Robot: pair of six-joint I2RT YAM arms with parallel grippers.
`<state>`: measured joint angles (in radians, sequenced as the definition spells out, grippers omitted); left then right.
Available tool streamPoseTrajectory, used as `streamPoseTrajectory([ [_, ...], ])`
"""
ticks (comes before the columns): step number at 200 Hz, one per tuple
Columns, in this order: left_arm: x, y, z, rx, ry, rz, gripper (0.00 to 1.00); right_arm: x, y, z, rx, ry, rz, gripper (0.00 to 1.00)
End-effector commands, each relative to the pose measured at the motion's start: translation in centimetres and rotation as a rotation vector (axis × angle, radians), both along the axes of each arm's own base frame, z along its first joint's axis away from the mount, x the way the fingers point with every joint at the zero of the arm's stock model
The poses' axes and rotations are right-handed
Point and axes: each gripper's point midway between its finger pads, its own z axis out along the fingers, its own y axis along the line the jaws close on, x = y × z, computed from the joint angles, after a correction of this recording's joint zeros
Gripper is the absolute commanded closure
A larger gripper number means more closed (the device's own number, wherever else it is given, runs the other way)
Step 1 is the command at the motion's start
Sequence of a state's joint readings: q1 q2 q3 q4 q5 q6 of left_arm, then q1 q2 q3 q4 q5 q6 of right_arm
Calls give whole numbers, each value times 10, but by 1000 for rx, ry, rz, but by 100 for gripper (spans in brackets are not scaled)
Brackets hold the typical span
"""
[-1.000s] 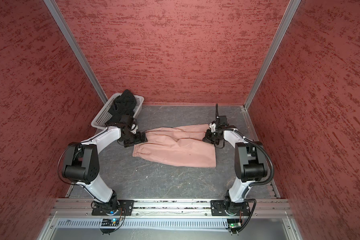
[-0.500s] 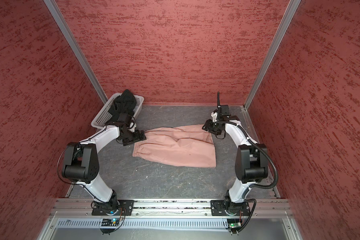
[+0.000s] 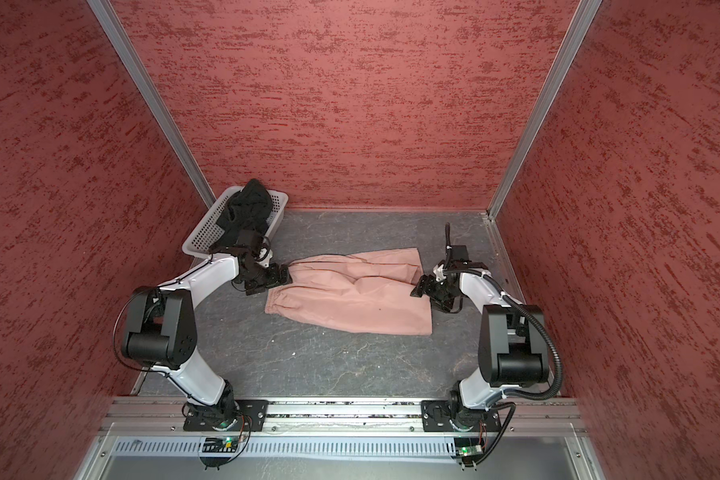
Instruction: Fold and stack the shorts
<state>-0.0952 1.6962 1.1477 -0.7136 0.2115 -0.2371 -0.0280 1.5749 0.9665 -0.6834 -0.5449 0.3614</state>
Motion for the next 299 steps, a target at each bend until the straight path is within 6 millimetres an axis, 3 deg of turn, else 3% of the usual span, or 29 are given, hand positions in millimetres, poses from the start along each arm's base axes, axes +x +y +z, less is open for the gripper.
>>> streamPoseTrajectory([
  [1,1,-1,3,-15,-22,-13,1,28,18,23,136,-138,13,32],
  [38,-1,-2,-1,-19,-14,-13,0,48,25,26,190,-196,31,35],
  [81,-4,-1,-2,-13,-8,-11,1,59,36,57,288,-277,62,30],
  [109,-6,-1,0,-16,-8,-8,1,60,41,45,340,-240,54,30],
  [149,-6,-1,0,-20,-8,-6,1,52,31,26,251,-171,34,29],
  [165,-6,-2,-1,-22,-4,-8,1,48,21,8,166,-119,22,31],
  [177,-6,-2,-2,-24,-4,-6,1,46,14,1,108,-100,16,37],
  [205,-3,0,-1,-13,-19,5,1,59,11,7,95,-148,1,71],
  [231,6,0,14,-10,-86,-5,1,89,16,41,129,-279,16,95],
  [260,14,18,29,36,-129,36,1,103,18,83,111,-396,65,100],
  [278,25,27,41,-17,-171,84,1,103,19,96,100,-437,99,100],
  [299,41,22,55,-44,-227,69,1,99,21,108,112,-472,113,100],
])
